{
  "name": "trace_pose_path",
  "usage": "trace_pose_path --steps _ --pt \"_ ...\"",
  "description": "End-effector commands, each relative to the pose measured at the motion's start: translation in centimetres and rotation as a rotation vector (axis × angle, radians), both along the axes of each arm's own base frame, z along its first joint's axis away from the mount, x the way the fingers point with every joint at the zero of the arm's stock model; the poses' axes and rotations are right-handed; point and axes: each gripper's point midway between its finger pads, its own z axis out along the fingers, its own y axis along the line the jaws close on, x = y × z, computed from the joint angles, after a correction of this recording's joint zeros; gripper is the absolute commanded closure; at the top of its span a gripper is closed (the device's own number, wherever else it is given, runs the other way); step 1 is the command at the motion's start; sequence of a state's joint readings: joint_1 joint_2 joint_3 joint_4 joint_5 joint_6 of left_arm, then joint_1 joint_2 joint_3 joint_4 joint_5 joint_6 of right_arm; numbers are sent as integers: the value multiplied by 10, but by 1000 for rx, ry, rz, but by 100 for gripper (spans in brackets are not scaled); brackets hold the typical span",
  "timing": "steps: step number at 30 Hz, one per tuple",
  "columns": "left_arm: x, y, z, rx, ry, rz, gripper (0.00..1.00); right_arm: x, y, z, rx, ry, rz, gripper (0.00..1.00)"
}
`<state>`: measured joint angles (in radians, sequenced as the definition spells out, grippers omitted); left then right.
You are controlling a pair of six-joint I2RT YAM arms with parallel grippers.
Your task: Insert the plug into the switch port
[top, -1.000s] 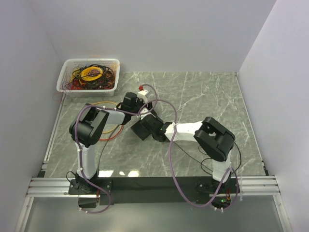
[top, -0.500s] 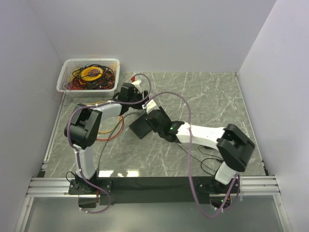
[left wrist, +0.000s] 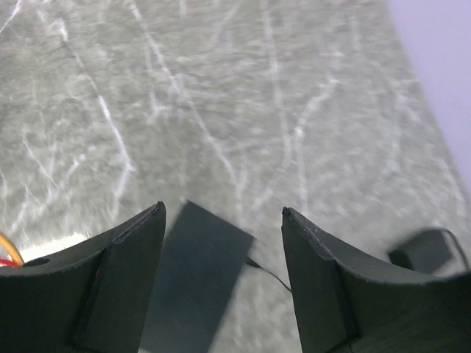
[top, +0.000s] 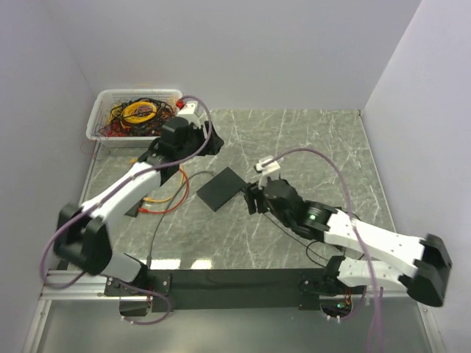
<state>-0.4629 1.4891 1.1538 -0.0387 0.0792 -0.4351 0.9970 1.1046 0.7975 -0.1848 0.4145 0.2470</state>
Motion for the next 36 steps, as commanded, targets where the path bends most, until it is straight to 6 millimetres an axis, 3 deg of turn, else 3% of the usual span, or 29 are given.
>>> trace_pose_path --steps 1,2,3,4,5,6,7,9,15,18,21,25,29,32,36 --pt "-45 4 14 -2 10 18 29 -31 -1 16 125 43 56 29" --pt "-49 14 17 11 -4 76 30 -38 -6 25 164 31 65 29" --pt "-65 10 10 12 12 66 30 -43 -9 29 190 37 68 28" --pt "-80 15 27 -19 -27 76 30 -48 -13 29 196 44 73 27" --pt "-90 19 27 -21 -23 86 30 -55 -17 41 240 27 88 25" --pt "-102 21 20 -26 -8 108 30 -60 -21 38 253 34 94 22" --pt "-116 28 34 -64 -38 115 30 -66 -22 38 266 42 115 22" --pt "-141 40 38 -118 -46 126 31 -77 -29 44 317 31 145 20" --pt "-179 83 20 -208 -23 228 27 -102 -36 79 522 1 228 16" --pt "-190 109 7 -202 -9 323 26 -106 -43 81 527 2 226 16" --pt "-197 112 13 -275 -33 332 22 -101 -58 74 481 14 154 16" --pt "-193 151 4 -260 -50 540 23 -102 -74 77 521 -4 111 15" --pt "-187 209 -7 -182 -149 854 25 -108 -75 80 558 -30 147 13" --pt "-185 235 -12 -111 -223 990 25 -110 -73 84 562 -35 168 13" --pt "-179 245 -14 -39 -291 1068 23 -113 -65 80 547 -23 208 13"
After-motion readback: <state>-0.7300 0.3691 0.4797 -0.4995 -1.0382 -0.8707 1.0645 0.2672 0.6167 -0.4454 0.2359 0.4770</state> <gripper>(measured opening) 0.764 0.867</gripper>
